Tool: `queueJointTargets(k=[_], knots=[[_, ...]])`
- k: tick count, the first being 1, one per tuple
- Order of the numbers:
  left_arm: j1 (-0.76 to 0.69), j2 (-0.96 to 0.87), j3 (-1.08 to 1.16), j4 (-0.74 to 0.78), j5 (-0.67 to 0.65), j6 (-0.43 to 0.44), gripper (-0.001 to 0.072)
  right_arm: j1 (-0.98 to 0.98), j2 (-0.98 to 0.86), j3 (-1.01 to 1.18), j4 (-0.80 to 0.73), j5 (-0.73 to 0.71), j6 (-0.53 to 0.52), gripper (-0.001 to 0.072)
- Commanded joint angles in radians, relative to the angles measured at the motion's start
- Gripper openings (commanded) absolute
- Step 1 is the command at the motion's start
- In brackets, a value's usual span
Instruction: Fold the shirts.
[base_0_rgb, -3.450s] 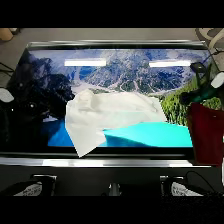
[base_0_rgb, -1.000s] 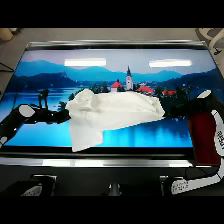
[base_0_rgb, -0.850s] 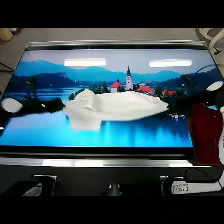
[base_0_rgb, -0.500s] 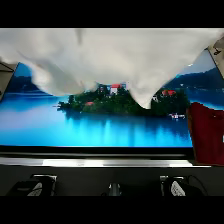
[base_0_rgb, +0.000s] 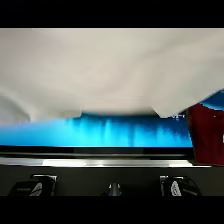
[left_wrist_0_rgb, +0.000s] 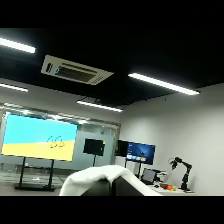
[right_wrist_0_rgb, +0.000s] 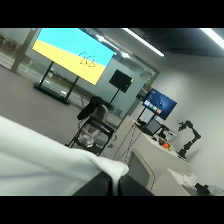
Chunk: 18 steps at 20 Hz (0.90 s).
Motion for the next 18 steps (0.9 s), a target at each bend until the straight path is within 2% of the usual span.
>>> queueJointTargets(k=[1,3,6,8,9,11,13,15,18], knots=[[0.001,-0.025,0.009,0.076,-0.043,-0.011,0.0025,0.0,-0.039,0.003,-0.017,0.183,0.014,0.0017],[0.001,-0.078,0.008,0.174,-0.169,-0.076,0.0026,0.0,-0.119,0.003,-0.018,0.343,0.013,0.0017],[0.001,-0.214,-0.04,0.229,-0.429,-0.078,0.0026,0.0,-0.311,-0.008,-0.043,0.56,0.004,0.0016],[0.0,-0.306,-0.145,0.228,-0.506,-0.074,0.0026,0.003,-0.462,-0.064,-0.07,0.616,0.014,0.0016],[0.0,-0.35,-0.227,0.227,-0.501,-0.075,0.0026,0.012,-0.531,-0.108,-0.08,0.616,0.013,0.0016],[0.0,-0.436,-0.401,0.22,-0.429,-0.074,0.0026,0.06,-0.674,-0.189,-0.137,0.561,0.014,0.0016],[0.0,-0.541,-0.549,0.214,-0.306,-0.075,0.0026,0.119,-0.821,-0.208,-0.197,0.448,0.014,0.0016],[0.0,-0.652,-0.591,0.195,-0.24,-0.067,0.0026,0.159,-0.927,-0.203,-0.208,0.311,0.022,0.0017],[-0.001,-0.789,-0.548,0.121,-0.138,0.051,0.0027,0.182,-0.987,-0.203,-0.197,0.029,0.087,0.0017]])
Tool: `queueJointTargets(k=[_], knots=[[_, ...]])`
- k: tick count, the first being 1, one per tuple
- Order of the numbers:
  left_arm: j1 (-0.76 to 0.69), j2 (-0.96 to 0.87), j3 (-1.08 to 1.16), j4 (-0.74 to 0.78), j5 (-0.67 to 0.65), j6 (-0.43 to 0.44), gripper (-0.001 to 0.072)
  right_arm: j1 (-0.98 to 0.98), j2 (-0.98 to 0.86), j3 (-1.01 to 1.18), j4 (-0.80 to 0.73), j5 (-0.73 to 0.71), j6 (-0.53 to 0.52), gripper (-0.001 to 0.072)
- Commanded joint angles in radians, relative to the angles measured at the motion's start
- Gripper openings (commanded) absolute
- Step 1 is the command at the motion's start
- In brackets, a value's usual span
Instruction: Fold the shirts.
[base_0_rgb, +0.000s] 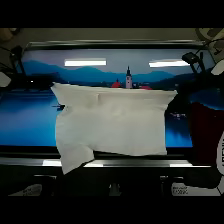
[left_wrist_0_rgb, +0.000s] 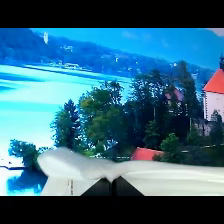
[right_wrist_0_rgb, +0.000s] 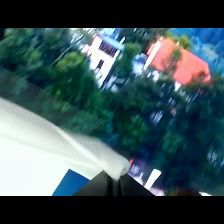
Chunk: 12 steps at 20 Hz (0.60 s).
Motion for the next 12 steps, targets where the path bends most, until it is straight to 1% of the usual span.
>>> queueJointTargets(k=[1,3,4,5,6,7,9,12], knots=[[0.0,-0.161,0.009,-0.067,0.157,0.098,0.0026,0.032,-0.097,-0.009,-0.01,-0.354,0.077,0.0017],[0.0,-0.214,0.073,-0.067,0.27,0.097,0.0027,0.032,-0.099,-0.009,-0.011,-0.56,0.114,0.0017],[0.0,-0.238,0.107,-0.072,0.32,0.094,0.0026,0.032,-0.102,-0.009,-0.01,-0.635,0.119,0.0017],[0.001,-0.269,0.146,-0.09,0.359,0.094,0.0026,0.032,-0.108,-0.009,-0.009,-0.685,0.119,0.0017],[0.001,-0.3,0.178,-0.113,0.378,0.094,0.0026,0.032,-0.119,-0.009,-0.003,-0.697,0.119,0.0017],[0.001,-0.333,0.204,-0.137,0.38,0.094,0.0026,0.032,-0.136,-0.01,0.016,-0.674,0.119,0.0017],[-0.003,-0.396,0.218,-0.201,0.365,0.093,0.0027,0.032,-0.177,-0.01,0.056,-0.587,0.119,0.0018],[-0.007,-0.44,0.219,-0.232,0.295,0.1,0.0026,0.032,-0.216,-0.01,0.103,-0.467,0.119,0.0018]])
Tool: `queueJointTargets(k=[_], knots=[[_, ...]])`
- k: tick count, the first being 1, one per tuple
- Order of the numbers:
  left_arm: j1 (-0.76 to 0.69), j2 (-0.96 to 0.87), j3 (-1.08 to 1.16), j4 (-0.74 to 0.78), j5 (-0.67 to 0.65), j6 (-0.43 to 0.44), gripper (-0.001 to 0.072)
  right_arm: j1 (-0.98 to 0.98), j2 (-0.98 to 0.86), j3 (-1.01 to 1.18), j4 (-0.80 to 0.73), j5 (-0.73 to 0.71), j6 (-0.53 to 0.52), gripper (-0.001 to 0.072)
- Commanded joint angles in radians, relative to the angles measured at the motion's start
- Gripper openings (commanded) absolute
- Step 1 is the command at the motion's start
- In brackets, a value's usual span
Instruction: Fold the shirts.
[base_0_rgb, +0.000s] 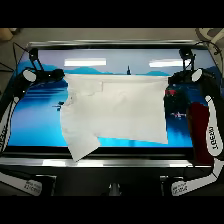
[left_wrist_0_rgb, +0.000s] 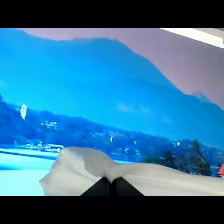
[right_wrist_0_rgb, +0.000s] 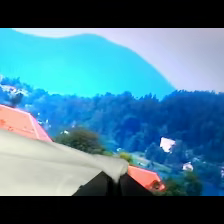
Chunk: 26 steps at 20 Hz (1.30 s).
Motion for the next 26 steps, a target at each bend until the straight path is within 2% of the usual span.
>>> queueJointTargets(k=[1,3,8,11,18,19,20,21,22,23,25,26], knots=[[0.003,-0.04,0.023,-0.058,-0.052,0.042,0.0027,0.001,-0.028,0.0,0.053,0.096,0.0,0.0018],[0.032,0.0,0.046,-0.058,-0.153,0.111,0.0027,0.0,0.016,0.0,0.011,0.17,-0.003,0.0018],[0.083,0.028,0.03,-0.036,-0.594,0.109,0.0027,0.009,0.035,-0.006,-0.005,0.558,-0.003,0.0019],[0.074,0.009,-0.063,0.021,-0.655,0.077,0.0027,0.01,-0.036,-0.006,-0.002,0.637,-0.003,0.0018],[0.08,0.009,-0.106,0.04,-0.651,0.01,0.0027,0.01,-0.082,-0.006,0.003,0.738,0.024,0.002],[0.08,0.009,-0.105,0.04,-0.65,0.01,0.0034,0.01,-0.082,-0.006,0.01,0.746,0.024,0.0057],[0.083,0.01,-0.103,0.04,-0.647,0.01,0.0162,0.008,-0.081,-0.005,0.031,0.758,0.024,0.0206],[0.09,0.011,-0.092,0.04,-0.657,0.009,0.035,0.008,-0.077,-0.005,0.053,0.769,0.016,0.033],[0.104,0.014,-0.07,0.04,-0.681,0.004,0.0416,0.006,-0.07,-0.004,0.051,0.784,-0.006,0.0401],[0.121,0.019,-0.044,0.04,-0.71,0.001,0.0416,0.006,-0.054,0.0,0.013,0.826,-0.027,0.0439],[0.165,0.052,-0.011,0.04,-0.782,-0.002,0.0412,0.003,-0.011,0.0,-0.096,0.888,-0.04,0.0448],[0.185,0.074,-0.02,0.05,-0.822,-0.002,0.041,-0.018,0.008,-0.001,-0.085,0.914,-0.035,0.0445]])
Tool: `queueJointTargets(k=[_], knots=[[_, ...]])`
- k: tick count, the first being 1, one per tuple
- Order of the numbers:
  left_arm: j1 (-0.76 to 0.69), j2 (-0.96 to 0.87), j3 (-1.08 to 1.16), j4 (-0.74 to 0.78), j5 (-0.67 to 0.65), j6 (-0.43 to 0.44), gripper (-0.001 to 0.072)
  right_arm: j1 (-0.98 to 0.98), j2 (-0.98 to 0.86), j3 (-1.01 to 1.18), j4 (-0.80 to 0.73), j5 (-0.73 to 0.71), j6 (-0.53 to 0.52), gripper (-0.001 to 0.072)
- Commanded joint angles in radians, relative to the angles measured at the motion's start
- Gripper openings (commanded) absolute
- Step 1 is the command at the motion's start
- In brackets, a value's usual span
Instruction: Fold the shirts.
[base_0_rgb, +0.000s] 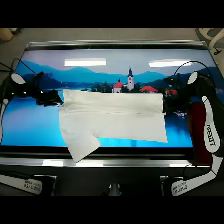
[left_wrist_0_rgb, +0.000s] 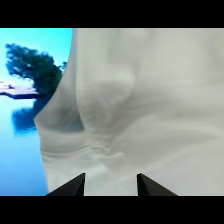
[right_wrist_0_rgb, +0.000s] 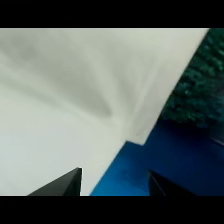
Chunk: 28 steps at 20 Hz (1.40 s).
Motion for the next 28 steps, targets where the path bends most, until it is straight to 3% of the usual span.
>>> queueJointTargets(k=[1,4,7,10,21,23,24,25,26,27,28], knots=[[0.063,0.061,-0.006,0.029,-0.136,-0.006,0.041,-0.049,0.051,0.001,-0.025,0.118,-0.018,0.0444],[0.092,0.201,-0.287,0.066,-0.118,0.018,0.041,-0.139,0.086,-0.045,0.019,0.186,-0.021,0.0425],[0.084,0.369,-0.681,-0.033,0.029,0.061,0.041,-0.161,0.155,-0.21,0.019,0.088,-0.027,0.0386],[0.084,0.459,-0.886,-0.097,0.089,0.088,0.041,-0.16,0.165,-0.304,0.063,0.059,-0.055,0.0385],[0.043,0.46,-0.933,-0.204,0.2,0.076,0.0396,-0.16,0.179,-0.365,0.068,0.034,-0.061,0.0392],[-0.001,0.45,-0.933,-0.203,0.22,0.076,0.0391,-0.16,0.223,-0.424,0.072,-0.006,-0.068,0.0429],[-0.015,0.449,-0.933,-0.204,0.232,0.076,0.0357,-0.16,0.246,-0.453,0.076,-0.019,-0.071,0.0433],[-0.02,0.449,-0.933,-0.204,0.243,0.076,0.0253,-0.16,0.266,-0.481,0.08,-0.026,-0.072,0.0477],[-0.02,0.449,-0.931,-0.204,0.246,0.076,0.0239,-0.16,0.28,-0.505,0.089,-0.028,-0.076,0.0506],[-0.02,0.449,-0.928,-0.203,0.243,0.077,0.0175,-0.16,0.293,-0.535,0.101,-0.029,-0.076,0.0506],[-0.02,0.451,-0.927,-0.204,0.243,0.08,0.0057,-0.16,0.303,-0.563,0.111,-0.031,-0.08,0.0506]])
